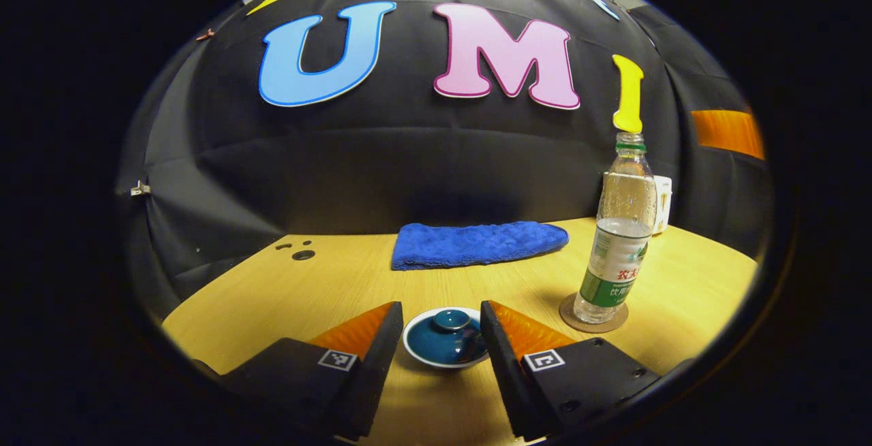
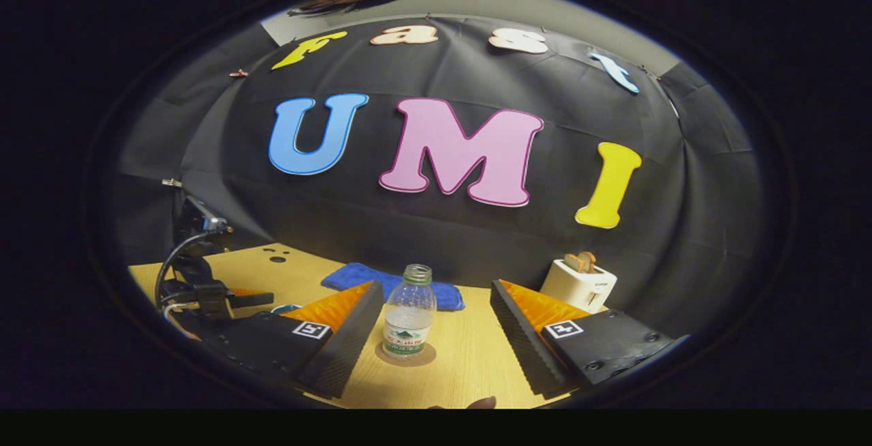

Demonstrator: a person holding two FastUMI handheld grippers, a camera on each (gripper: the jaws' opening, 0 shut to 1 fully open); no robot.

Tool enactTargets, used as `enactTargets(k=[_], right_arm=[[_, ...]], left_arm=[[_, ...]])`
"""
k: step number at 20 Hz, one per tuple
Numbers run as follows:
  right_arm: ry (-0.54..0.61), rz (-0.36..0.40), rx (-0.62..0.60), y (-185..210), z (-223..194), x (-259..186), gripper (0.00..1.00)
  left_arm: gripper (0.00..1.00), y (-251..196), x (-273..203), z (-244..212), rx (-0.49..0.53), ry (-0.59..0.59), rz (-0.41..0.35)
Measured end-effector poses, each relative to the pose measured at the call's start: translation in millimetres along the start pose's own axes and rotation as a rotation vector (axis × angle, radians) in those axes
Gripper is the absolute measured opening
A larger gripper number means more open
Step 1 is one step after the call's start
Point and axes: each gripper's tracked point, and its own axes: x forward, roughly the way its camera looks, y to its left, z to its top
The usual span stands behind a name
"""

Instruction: Open the teacup lid with one hand, grasp the water bottle and pour water into the teacup with the other hand; after pouring, place the water bottle on the coaster and then close the teacup lid.

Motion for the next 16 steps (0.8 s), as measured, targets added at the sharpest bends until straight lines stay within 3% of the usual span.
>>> enactTargets(k=[2,5,7,8,10,15,16], right_arm=[[0.012,0.004,-0.005,1,-5,1,0.98],[0.011,0.002,0.013,1,-7,3,0.98],[0.018,-0.002,0.026,-1,-10,6,0.98],[0.021,-0.005,0.028,-3,-12,7,0.98],[0.023,-0.01,0.033,-4,-14,10,0.98],[0.026,-0.011,0.035,-3,-21,13,0.98],[0.025,-0.009,0.039,-2,-23,15,0.98]], left_arm=[[0.71,-4,7,-4,0.024,0.008,-0.015],[0.56,-10,14,-1,0.054,0.0,-0.037],[0.53,-7,13,-2,0.065,0.001,-0.02],[0.37,-7,15,-3,0.064,0.0,-0.019],[0.38,-8,14,-3,0.061,0.0,-0.019],[0.28,-13,11,10,0.055,-0.025,-0.047],[0.31,-12,8,18,0.049,-0.04,-0.049]])
